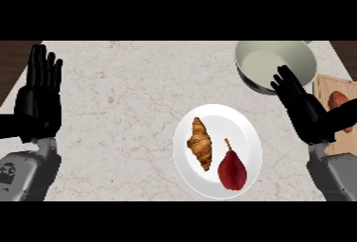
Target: Pick the pear from the plate and place it in the bowl
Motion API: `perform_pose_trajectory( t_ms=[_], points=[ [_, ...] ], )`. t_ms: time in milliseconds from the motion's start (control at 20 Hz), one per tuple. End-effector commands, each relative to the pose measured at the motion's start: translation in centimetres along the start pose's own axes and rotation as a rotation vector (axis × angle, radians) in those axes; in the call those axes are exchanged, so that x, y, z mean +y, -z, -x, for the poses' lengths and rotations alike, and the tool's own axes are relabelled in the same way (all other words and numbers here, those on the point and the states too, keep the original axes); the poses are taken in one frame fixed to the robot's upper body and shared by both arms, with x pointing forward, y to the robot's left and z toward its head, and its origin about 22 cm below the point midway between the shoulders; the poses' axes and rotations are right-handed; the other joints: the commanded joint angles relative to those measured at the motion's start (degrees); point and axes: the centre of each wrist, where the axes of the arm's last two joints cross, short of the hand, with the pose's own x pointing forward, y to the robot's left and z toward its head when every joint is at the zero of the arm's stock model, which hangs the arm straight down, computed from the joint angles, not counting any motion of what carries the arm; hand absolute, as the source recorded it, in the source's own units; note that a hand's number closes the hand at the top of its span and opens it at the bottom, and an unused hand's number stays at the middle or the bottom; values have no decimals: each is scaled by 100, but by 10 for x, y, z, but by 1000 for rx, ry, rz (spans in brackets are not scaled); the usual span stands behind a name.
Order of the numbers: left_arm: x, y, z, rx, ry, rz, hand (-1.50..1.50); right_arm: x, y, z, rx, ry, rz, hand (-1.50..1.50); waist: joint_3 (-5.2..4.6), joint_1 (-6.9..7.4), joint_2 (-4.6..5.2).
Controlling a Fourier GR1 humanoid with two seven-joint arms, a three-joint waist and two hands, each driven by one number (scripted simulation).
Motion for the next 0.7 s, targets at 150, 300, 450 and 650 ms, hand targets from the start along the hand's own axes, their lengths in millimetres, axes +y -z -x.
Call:
perform_pose_trajectory(
  t_ms=[150, 300, 450, 650],
  points=[
    [-12, -17, 22, 154, 87, 137, 0, 86, -30, 29, 83, -168, -113, 150, -279, -149, 10],
    [-15, -35, 35, 227, 82, 196, 0, 11, -25, 21, 74, -751, -80, 150, -499, -170, -70],
    [-19, -55, 48, 302, 63, 212, 0, 78, -51, 46, -98, -361, 328, -150, -272, -528, -105],
    [-3, -59, 53, 329, 76, 233, 0, 139, -97, 54, -290, -292, 397, -150, -271, -310, -47]
  ],
)
